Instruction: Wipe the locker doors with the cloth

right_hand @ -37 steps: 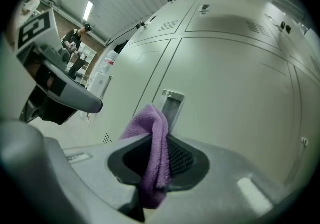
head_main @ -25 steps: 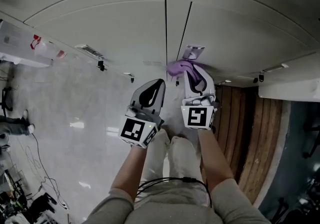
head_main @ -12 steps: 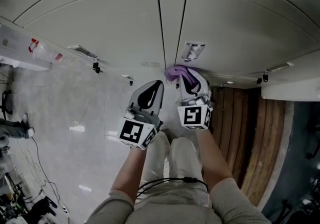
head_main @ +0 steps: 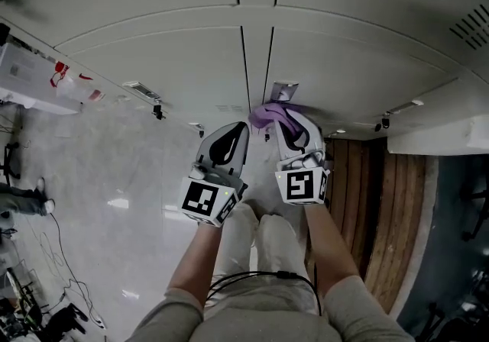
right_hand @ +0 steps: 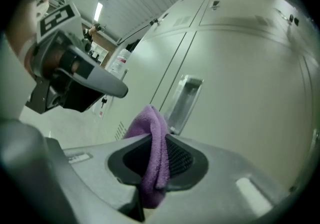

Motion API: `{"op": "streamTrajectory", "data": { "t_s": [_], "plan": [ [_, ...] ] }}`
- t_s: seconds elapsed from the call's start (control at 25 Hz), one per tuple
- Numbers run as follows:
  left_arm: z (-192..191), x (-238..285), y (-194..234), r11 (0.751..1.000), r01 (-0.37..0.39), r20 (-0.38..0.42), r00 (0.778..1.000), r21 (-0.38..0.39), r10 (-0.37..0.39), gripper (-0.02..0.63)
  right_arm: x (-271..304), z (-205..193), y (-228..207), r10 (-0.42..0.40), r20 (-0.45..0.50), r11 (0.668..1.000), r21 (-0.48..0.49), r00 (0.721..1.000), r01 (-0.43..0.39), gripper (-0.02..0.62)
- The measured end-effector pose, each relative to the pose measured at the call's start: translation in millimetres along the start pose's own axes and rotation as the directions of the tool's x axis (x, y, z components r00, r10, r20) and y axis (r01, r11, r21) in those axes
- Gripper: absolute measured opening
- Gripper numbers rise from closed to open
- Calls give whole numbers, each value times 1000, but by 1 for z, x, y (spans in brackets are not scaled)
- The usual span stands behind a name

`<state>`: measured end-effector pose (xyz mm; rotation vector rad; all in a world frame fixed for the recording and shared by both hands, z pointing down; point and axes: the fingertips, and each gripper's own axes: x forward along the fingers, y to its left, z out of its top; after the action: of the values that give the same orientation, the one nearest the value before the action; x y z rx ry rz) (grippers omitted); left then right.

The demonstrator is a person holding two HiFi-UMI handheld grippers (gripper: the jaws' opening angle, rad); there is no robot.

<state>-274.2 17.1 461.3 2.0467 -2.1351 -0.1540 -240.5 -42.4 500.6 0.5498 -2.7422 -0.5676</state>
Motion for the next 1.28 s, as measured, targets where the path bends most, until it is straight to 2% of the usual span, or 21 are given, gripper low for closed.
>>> {"op": "streamTrajectory", "data": {
  "t_s": [0.2,0.4,0.72,0.88,1.0,1.28],
  "plan": [
    [54,2,-21,1000,28,12,1000,-3,-28,-2,-36,77,-50,-67,79,998,-15,995,68,60],
    [96,6,-43,998,56,11,998,-15,-56,-2,-56,130,-97,-131,94,991,20,987,129,60],
    [122,16,-68,995,97,-9,995,-27,-98,-2,-81,192,-149,-205,173,978,-6,963,209,61],
    [122,18,-76,994,103,-19,994,-35,-104,-2,-82,201,-162,-224,193,973,-18,955,231,64],
    [118,17,-79,994,106,-32,994,-38,-107,-2,-81,197,-166,-237,190,971,9,953,239,64],
    [102,14,-72,995,84,-55,995,-47,-86,-2,-76,147,-159,-227,94,973,56,969,223,61]
  ]
}}
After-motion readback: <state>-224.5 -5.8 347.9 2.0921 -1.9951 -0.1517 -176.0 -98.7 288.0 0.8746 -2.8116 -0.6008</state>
